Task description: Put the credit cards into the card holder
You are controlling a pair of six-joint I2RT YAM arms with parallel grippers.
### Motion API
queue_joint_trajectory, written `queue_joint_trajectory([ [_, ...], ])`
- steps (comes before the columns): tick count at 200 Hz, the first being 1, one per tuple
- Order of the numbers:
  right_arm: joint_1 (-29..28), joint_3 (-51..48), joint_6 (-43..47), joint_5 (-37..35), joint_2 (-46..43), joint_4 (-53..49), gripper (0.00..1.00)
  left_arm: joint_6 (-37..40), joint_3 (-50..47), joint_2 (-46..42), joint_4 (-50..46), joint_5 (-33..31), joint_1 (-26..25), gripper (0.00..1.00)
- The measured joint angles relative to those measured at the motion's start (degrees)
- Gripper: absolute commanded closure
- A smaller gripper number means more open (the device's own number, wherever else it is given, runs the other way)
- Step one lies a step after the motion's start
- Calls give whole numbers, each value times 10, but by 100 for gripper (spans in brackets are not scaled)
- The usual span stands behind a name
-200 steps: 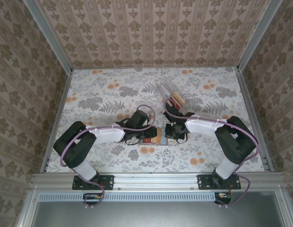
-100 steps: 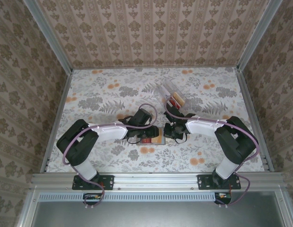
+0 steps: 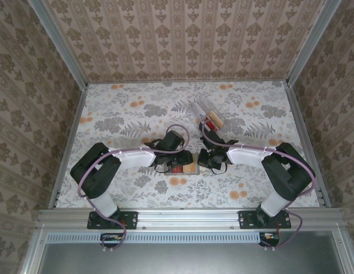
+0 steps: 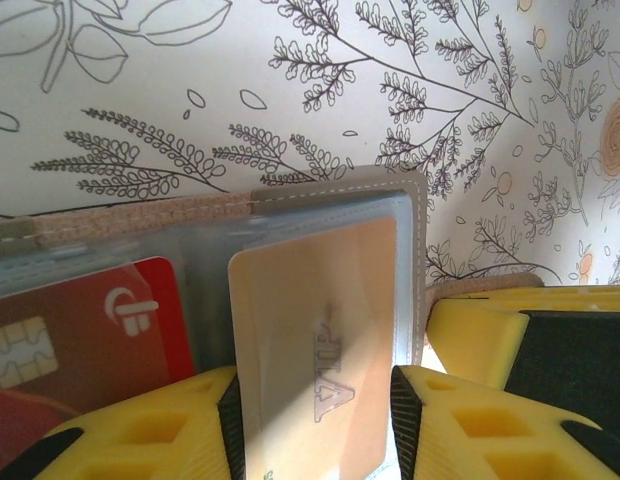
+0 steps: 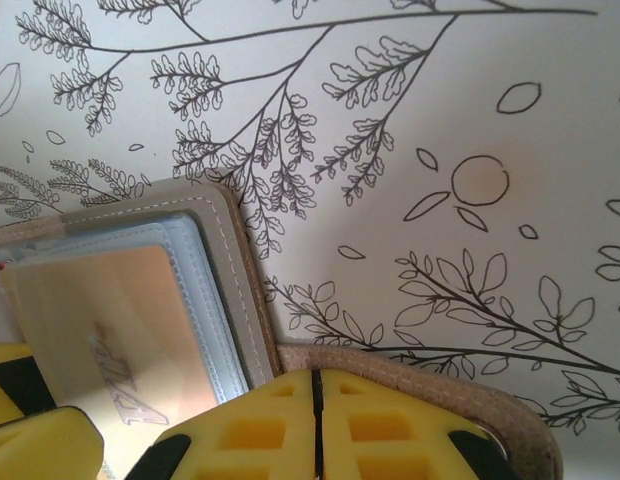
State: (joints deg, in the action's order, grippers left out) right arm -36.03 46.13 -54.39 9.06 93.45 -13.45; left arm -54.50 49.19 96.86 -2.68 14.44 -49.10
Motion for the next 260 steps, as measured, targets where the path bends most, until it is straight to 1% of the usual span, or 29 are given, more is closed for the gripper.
queue_joint_trajectory([
  [123,-2,-19,-23,25,-10,31,92,-16,3,6,-1,2,0,54],
  [171,-5,-27,-28,35,-16,30,92,-29,2,7,7,4,1,56],
  [229,-5,-27,-29,35,-16,30,91,-26,2,12,10,16,4,55],
  [260,-5,-27,-29,35,-16,30,91,-6,12,17,0,23,4,53],
])
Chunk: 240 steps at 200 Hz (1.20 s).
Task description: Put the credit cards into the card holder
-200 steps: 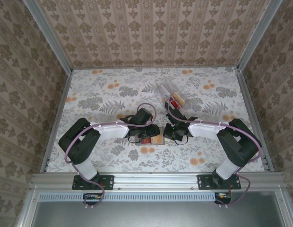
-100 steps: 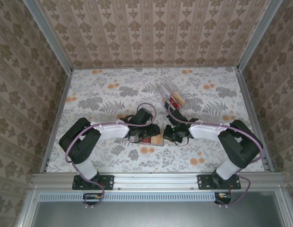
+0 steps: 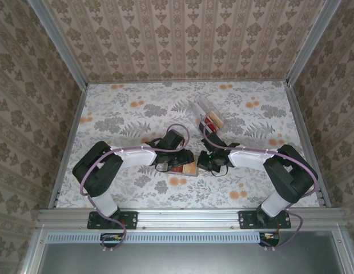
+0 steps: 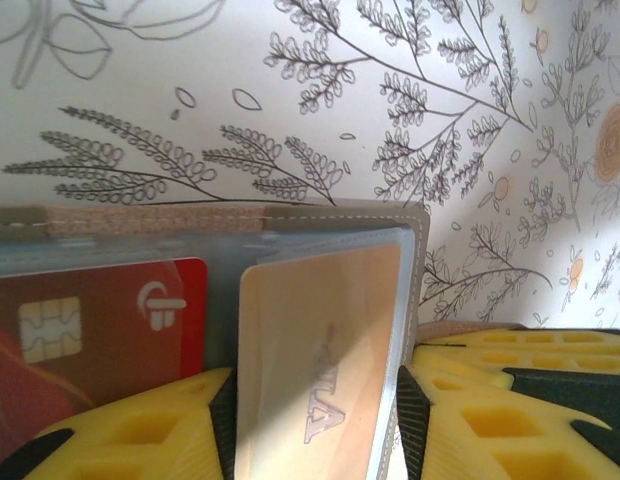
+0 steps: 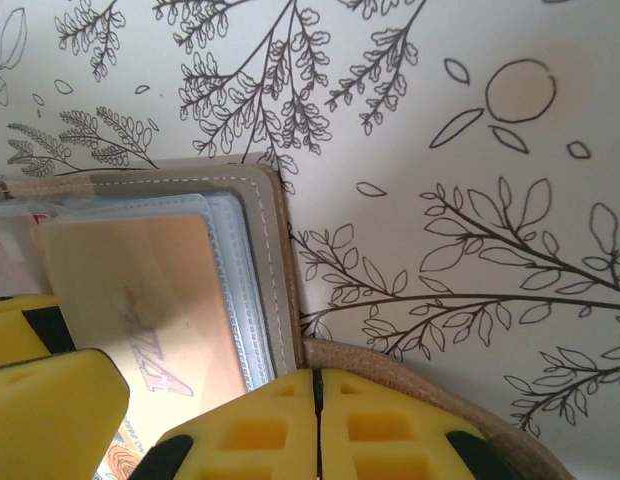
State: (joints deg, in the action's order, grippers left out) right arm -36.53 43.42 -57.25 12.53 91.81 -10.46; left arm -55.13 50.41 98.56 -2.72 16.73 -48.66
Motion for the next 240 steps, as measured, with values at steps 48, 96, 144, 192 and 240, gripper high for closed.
queue_joint_trajectory([
  [48,-1,0,0,-2,0,-2,90,30,29,4,-55,-26,-12,51],
  [96,-9,0,0,-2,0,-3,90,45,34,-9,-94,-61,-23,50],
  [144,-9,0,0,-1,1,-3,90,51,37,-10,-111,-76,-23,45],
  [192,-9,0,0,-1,1,-3,90,59,37,-19,-121,-87,-24,49],
  [240,-9,0,0,0,1,-3,90,62,43,-10,-121,-76,-24,56],
])
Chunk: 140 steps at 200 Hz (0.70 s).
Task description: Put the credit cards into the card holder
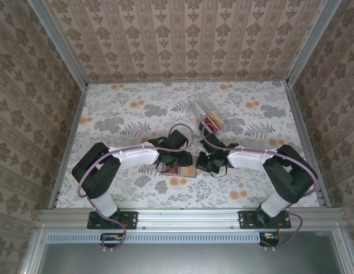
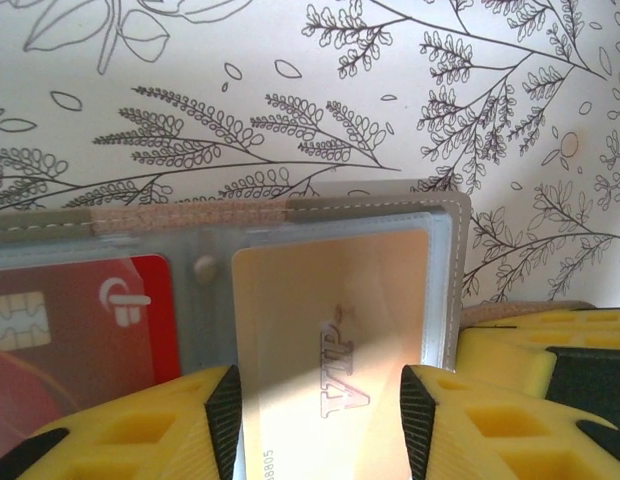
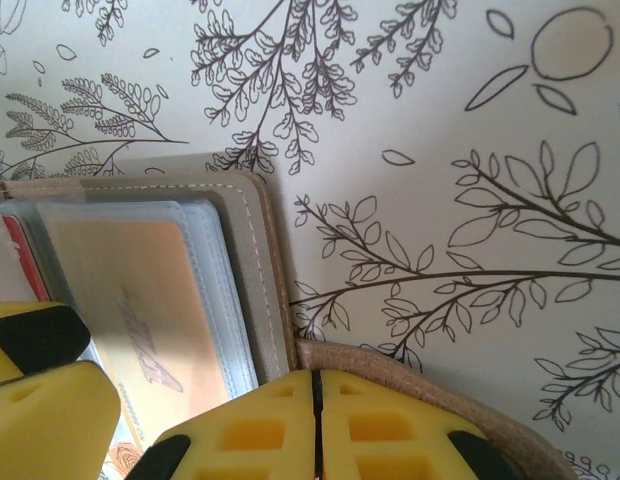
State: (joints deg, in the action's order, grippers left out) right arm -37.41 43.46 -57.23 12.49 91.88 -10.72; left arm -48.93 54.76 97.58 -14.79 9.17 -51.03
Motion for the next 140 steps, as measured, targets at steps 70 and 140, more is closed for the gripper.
queue_joint_trajectory([
  [70,0,0,0,0,0,0,90,2,8,11,-5,3,0,54],
  [140,0,0,0,0,0,0,90,-1,7,17,46,46,-3,54],
])
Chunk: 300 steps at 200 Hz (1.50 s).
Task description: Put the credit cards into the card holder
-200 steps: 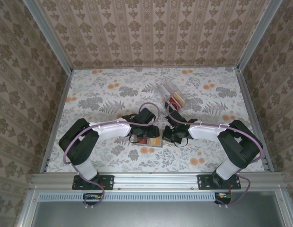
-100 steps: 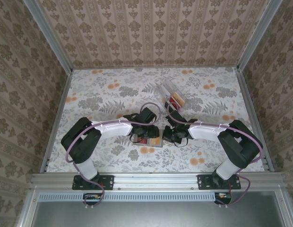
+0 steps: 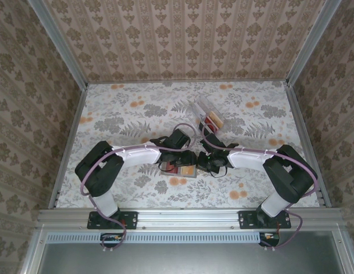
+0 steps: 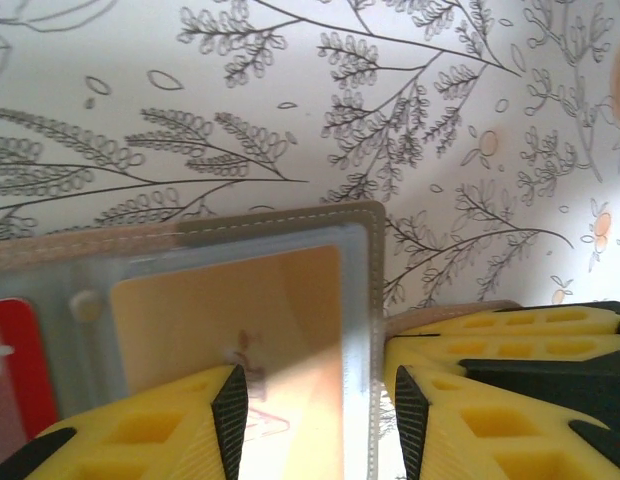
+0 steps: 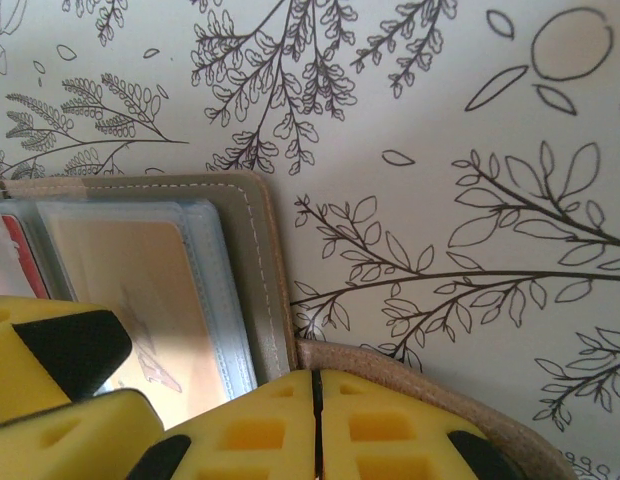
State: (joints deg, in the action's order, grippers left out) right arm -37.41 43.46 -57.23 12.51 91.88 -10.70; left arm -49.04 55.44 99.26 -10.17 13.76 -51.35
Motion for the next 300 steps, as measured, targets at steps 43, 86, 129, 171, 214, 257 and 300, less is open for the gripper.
queue_joint_trajectory([
  [43,0,0,7,-2,-6,-4,85,0,-10,-9,5,-6,0,52],
  [86,9,21,41,-22,-78,-48,73,1,-25,-83,-3,-55,1,44],
  [129,47,80,107,-68,-133,-119,66,12,-64,-170,-1,-112,16,31],
  [171,96,200,212,-131,-111,-217,64,19,-91,-219,12,-133,59,12],
  [214,97,325,302,-184,3,-282,65,20,-110,-238,41,-133,91,7],
  [257,79,421,370,-244,126,-337,65,19,-117,-238,63,-123,108,6],
  [300,48,507,421,-328,224,-377,65,16,-119,-238,72,-113,113,6],
])
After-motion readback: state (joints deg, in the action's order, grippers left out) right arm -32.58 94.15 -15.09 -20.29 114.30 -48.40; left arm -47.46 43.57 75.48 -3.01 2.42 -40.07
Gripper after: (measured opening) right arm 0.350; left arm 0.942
